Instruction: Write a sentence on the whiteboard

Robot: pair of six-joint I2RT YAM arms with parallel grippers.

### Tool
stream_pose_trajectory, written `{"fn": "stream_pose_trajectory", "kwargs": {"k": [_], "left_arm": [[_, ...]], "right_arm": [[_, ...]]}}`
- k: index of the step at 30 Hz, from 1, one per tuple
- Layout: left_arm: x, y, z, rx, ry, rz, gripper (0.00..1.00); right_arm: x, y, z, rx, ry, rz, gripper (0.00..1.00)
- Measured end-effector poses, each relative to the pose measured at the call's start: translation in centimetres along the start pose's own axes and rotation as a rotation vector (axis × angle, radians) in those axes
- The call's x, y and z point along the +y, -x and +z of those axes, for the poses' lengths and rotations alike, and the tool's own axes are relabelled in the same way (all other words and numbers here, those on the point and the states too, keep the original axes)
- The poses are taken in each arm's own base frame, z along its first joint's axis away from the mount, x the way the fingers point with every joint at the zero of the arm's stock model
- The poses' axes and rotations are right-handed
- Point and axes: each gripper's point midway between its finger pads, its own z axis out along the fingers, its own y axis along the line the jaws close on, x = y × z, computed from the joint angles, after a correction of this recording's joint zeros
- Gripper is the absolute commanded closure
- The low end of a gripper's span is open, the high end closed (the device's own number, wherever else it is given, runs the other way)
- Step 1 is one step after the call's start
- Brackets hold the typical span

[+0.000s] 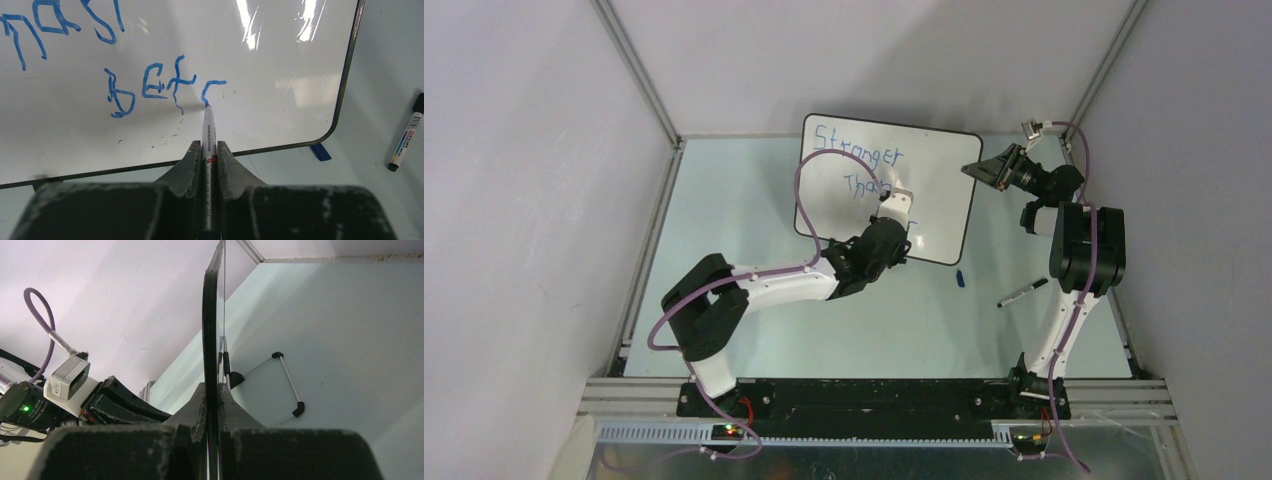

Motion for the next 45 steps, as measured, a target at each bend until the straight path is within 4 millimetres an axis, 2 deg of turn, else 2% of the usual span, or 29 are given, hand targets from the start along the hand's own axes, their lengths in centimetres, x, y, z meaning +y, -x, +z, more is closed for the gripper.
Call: {"fn": "stream_pose_trajectory", "kwargs": {"k": [17,26,45], "left_arm": [[-0.4,-0.1,-0.1,0.009,-0.022,0.008,1.0],[-1.0,1.5,0.0,-0.015,-0.033,-0.003,1.0],[-1.0,1.3,0.0,-0.009,-0.033,0.002,1.0]], "right_arm": [[0.0,0.0,0.0,0.0,0.0,0.0,1.0],[0.0,0.0,0.0,0.0,0.0,0.003,1.0],[0.0,0.0,0.0,-0.001,-0.001,0.003,1.0]]}}
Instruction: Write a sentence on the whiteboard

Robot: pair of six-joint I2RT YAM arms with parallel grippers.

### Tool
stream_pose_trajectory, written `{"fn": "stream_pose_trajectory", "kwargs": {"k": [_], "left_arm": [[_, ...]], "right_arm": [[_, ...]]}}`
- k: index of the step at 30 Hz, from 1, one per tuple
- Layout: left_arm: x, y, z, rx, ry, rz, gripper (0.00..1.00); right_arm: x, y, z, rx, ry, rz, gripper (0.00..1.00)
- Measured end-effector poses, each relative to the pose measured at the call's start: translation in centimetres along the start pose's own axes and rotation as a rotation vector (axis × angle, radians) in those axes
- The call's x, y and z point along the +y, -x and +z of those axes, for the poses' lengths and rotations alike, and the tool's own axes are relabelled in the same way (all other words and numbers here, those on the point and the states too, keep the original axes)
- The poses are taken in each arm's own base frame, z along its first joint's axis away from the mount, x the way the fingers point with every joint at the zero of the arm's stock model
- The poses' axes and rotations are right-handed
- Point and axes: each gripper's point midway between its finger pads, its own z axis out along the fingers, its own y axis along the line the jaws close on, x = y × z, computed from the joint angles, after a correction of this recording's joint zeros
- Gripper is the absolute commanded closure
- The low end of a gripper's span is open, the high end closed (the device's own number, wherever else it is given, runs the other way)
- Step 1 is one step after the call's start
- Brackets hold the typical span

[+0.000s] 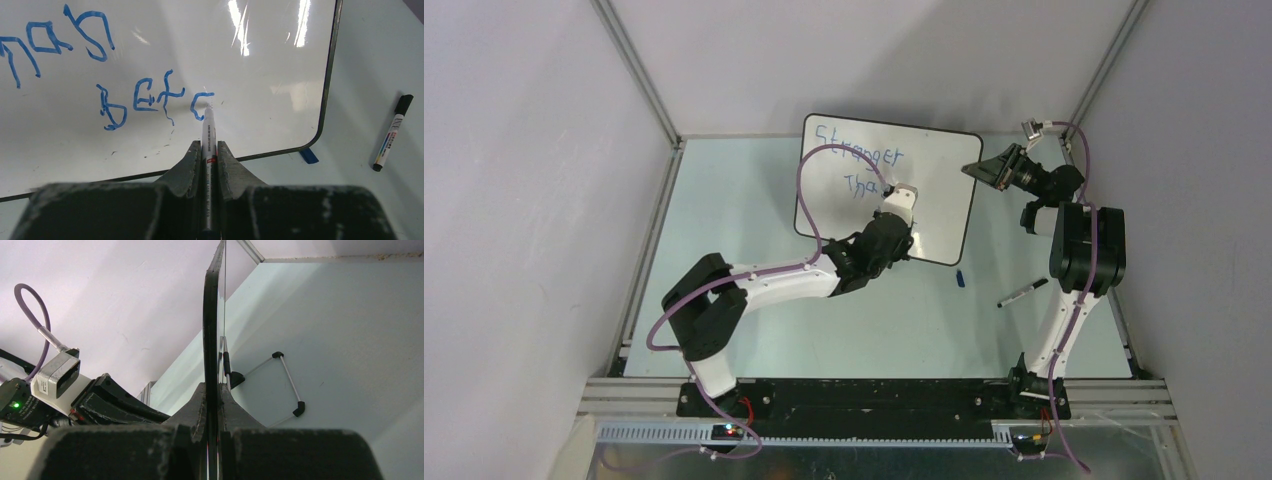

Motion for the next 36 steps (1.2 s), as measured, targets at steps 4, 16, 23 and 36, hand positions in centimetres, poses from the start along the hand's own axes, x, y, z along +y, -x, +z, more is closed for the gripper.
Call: {"fn": "stream_pose_trajectory", "kwargs": {"k": [4,16,23,36], "left_arm": [[-0.1,0.0,0.0,0.002,-0.006,0.007,1.0],[-0.2,-0.1,0.0,0.005,-0.014,0.014,1.0],[-0.6,1.1,0.0,-0.017,-0.021,0.005,1.0],[-0.7,1.4,0.0,-0.022,-0.023,0.003,1.0]], "right_arm": [[0.0,0.0,0.0,0.0,0.0,0.0,1.0],[0.0,0.0,0.0,0.0,0.0,0.0,1.0],[0.0,0.0,0.0,0.0,0.0,0.0,1.0],[0.0,0.0,0.0,0.0,0.0,0.0,1.0]]}}
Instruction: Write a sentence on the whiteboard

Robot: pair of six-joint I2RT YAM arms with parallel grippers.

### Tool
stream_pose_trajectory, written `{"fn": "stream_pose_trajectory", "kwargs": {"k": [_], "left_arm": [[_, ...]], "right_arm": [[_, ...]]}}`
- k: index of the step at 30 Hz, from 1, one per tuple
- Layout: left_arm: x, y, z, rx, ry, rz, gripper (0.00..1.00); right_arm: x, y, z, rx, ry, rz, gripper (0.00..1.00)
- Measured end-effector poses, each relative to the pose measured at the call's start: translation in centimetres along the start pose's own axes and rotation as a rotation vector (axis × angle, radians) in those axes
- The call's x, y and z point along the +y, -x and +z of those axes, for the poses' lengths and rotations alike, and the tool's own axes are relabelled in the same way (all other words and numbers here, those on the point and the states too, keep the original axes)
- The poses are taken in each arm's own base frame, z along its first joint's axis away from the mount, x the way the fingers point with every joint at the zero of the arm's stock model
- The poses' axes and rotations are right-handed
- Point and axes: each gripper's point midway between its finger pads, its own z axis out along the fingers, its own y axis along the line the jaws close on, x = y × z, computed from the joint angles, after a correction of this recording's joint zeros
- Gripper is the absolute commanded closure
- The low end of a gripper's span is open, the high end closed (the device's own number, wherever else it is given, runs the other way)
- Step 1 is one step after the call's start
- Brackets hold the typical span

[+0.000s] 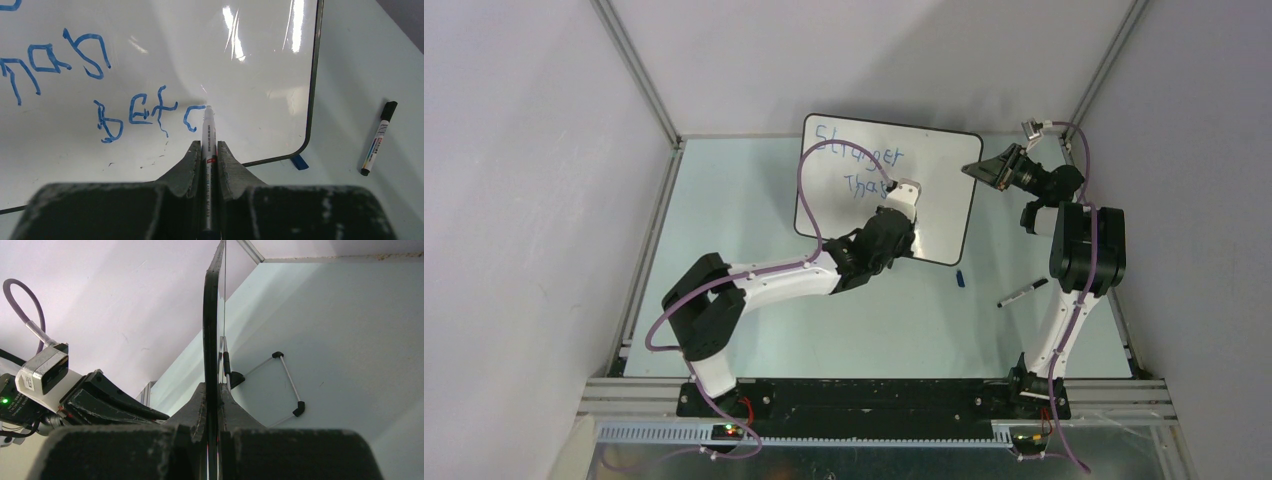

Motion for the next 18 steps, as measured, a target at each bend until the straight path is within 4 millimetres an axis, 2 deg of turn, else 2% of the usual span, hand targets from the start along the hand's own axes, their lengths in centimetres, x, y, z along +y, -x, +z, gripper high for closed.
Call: {"fn": "stream_pose_trajectory", "kwargs": {"k": [18], "left_arm": [[0.02,-0.44,0.29,0.01,0.004,0.006,1.0]], "right_arm": [[-0.01,0.01,-0.01,0.0,0.0,0.0,1.0]]}}
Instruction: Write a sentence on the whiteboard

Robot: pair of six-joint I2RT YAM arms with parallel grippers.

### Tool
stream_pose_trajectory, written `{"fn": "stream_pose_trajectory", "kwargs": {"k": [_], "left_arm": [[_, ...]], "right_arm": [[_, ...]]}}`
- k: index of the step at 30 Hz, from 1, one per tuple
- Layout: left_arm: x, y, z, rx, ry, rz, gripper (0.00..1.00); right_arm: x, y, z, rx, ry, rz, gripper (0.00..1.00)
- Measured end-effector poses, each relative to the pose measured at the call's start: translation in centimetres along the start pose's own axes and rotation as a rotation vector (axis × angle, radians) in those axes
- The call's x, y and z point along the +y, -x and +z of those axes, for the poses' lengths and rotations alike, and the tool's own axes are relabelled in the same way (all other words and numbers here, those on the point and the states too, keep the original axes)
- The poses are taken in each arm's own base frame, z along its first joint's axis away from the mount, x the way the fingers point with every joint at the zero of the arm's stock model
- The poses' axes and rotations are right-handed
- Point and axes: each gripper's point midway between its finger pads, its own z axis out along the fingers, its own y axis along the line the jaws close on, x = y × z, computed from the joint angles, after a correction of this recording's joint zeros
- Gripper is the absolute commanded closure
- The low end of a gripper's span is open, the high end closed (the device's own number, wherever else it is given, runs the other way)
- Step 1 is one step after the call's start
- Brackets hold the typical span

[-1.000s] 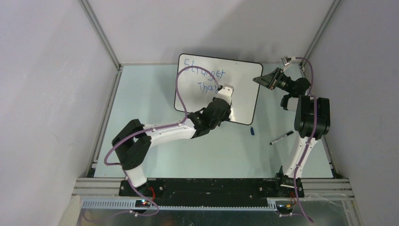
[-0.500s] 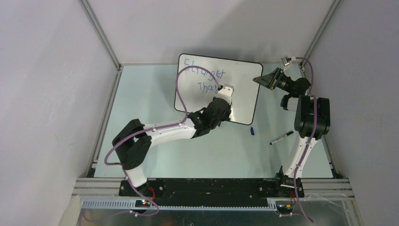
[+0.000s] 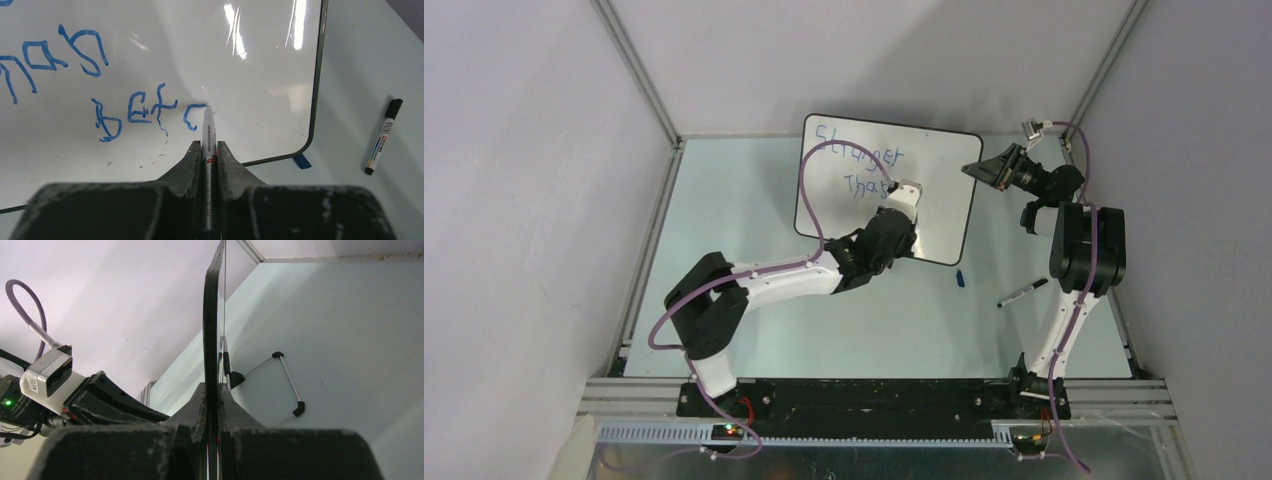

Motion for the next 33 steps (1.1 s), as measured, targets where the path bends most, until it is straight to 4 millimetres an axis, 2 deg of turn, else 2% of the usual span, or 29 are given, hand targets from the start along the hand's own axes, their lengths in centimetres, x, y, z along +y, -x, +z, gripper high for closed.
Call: {"fn": "stream_pose_trajectory", "kwargs": {"k": [8,33], "left_arm": [[-0.32,0.75,0.24,-0.013,-0.004,0.001,1.0],[0.03,0.26,0.35,0.0,0.01,0.018,1.0]], "right_arm": [[0.0,0.0,0.0,0.0,0.0,0.0,1.0],[0.0,0.0,0.0,0.0,0.0,0.0,1.0]]}}
